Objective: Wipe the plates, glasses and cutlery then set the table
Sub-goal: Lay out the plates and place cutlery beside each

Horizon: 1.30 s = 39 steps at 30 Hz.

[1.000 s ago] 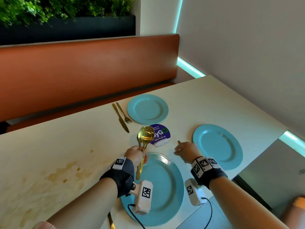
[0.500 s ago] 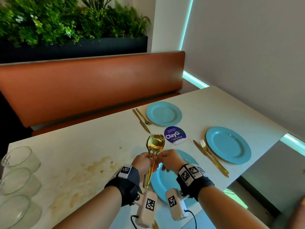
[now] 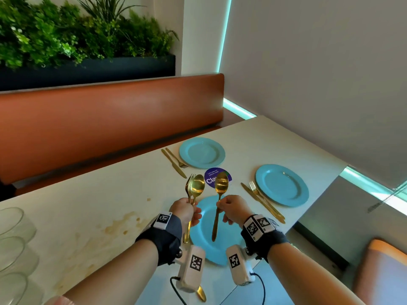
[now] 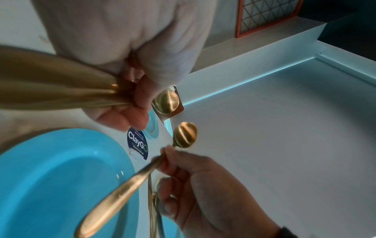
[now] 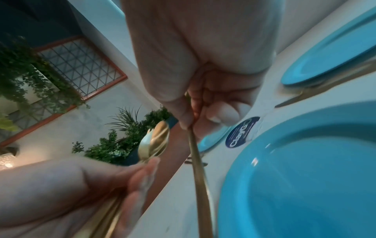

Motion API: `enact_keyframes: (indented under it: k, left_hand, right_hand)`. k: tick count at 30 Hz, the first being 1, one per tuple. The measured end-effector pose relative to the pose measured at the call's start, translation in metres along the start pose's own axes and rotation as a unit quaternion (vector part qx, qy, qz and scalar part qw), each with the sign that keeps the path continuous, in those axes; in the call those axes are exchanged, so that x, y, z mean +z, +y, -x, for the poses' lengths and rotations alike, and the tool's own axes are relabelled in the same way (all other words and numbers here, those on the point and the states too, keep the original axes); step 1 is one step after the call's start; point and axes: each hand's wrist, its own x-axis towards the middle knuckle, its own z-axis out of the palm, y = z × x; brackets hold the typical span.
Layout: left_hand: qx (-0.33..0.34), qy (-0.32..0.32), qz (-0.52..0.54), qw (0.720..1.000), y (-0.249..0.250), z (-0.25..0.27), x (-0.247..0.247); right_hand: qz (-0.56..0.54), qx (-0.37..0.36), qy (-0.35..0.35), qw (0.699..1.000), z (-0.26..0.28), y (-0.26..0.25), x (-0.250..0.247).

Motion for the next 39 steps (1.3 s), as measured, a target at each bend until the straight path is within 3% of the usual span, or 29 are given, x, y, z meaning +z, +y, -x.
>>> enact_keyframes:
  k: [5, 11, 18, 22, 30, 39]
  left_hand:
    - [0.005, 0.012, 0.003, 1.0, 0.024, -0.042, 0.039]
    - [0.004, 0.012, 0.027, 1.0, 0.065, -0.103, 0.11]
    - [-0.001, -0.024, 0.05, 0.998, 0.094, -0.157, 0.184]
    - [0.006, -0.021, 0.044, 0.999, 0.098, -0.183, 0.212]
    - [0.002, -0.034, 0.041, 0.999, 0.093, -0.215, 0.233]
    - [-0.016, -0.03, 0.038, 0.999, 0.088, -0.231, 0.225]
  right_hand:
    - [0.102, 0.007, 0.033, 0.994, -0.049, 0.029, -0.073]
    - [0.249, 0.065, 0.064, 0.964, -0.143, 0.086, -0.185]
    - [0.416, 0.155, 0.072, 0.893, -0.222, 0.147, -0.28]
    - [0.451, 0.189, 0.063, 0.87, -0.257, 0.179, -0.303]
    - [0.457, 0.216, 0.031, 0.862, -0.303, 0.229, -0.315]
    - [0.428, 0.227, 0.083, 0.871, -0.314, 0.217, -0.301]
